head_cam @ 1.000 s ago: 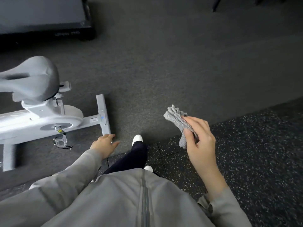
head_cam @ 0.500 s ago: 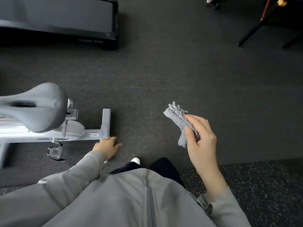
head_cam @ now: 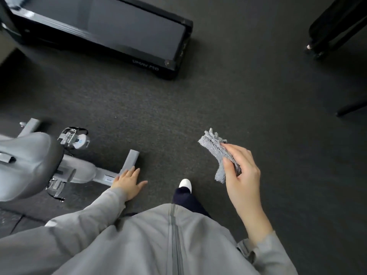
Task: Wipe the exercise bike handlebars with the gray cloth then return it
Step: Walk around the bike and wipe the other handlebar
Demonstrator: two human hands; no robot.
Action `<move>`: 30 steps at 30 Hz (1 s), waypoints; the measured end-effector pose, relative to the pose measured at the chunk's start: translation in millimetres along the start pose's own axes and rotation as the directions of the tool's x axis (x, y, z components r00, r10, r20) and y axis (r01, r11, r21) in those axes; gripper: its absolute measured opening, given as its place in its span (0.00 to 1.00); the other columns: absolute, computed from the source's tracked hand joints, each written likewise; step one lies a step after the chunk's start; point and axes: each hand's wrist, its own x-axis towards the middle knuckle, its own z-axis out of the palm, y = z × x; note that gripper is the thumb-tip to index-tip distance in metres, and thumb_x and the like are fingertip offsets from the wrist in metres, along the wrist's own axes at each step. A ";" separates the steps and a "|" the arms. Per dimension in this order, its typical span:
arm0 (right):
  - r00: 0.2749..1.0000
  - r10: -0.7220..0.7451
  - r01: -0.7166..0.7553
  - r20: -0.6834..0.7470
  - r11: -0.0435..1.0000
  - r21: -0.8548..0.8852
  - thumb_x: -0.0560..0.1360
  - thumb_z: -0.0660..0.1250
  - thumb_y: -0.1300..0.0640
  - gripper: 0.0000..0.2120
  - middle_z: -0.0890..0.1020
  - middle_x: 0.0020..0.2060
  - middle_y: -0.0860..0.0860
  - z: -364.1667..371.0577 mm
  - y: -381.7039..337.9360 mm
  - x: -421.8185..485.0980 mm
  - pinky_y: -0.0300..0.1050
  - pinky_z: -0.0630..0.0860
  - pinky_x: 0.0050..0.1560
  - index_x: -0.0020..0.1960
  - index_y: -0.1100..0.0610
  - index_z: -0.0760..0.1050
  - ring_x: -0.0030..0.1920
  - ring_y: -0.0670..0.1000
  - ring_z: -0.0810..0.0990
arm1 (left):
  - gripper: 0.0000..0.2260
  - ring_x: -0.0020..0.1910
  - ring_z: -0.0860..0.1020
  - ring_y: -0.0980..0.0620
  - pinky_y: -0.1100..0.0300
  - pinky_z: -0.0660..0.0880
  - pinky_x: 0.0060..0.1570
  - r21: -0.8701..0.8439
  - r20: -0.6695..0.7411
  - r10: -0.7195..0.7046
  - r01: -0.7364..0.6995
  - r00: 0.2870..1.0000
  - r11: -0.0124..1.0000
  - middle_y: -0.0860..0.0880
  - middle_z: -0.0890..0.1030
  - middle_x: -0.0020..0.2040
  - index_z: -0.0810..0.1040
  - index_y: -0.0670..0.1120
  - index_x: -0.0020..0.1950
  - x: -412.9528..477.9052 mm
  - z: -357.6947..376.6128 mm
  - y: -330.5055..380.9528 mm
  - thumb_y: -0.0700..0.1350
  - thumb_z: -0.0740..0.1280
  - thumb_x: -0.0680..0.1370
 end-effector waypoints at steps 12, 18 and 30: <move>0.942 -0.209 0.188 0.263 0.977 0.103 0.74 0.62 0.69 0.15 0.77 0.53 0.47 28.6 28.9 213.7 0.32 0.69 0.60 0.58 0.60 0.78 0.57 0.51 0.76 | 0.31 0.77 0.49 0.48 0.48 0.49 0.75 -0.251 -0.031 -0.256 0.240 0.966 0.938 0.51 0.49 0.79 0.47 0.51 0.77 67.9 -86.0 54.6 0.63 0.51 0.78; 0.893 -0.270 0.236 0.361 0.962 0.136 0.74 0.62 0.70 0.15 0.77 0.53 0.47 83.2 19.5 297.5 0.29 0.68 0.58 0.59 0.60 0.77 0.57 0.52 0.75 | 0.31 0.77 0.50 0.48 0.47 0.50 0.75 -0.341 0.009 -0.341 0.323 0.940 0.883 0.50 0.51 0.78 0.50 0.50 0.77 125.0 -132.4 39.7 0.63 0.50 0.78; 0.743 -0.383 0.299 0.548 0.923 0.240 0.74 0.63 0.72 0.17 0.75 0.53 0.40 199.3 -44.5 438.7 0.33 0.70 0.59 0.58 0.58 0.78 0.58 0.50 0.76 | 0.28 0.73 0.61 0.46 0.49 0.59 0.71 -0.594 -0.047 -0.471 0.354 0.881 0.723 0.48 0.62 0.75 0.59 0.48 0.74 196.2 -238.6 -10.6 0.61 0.53 0.78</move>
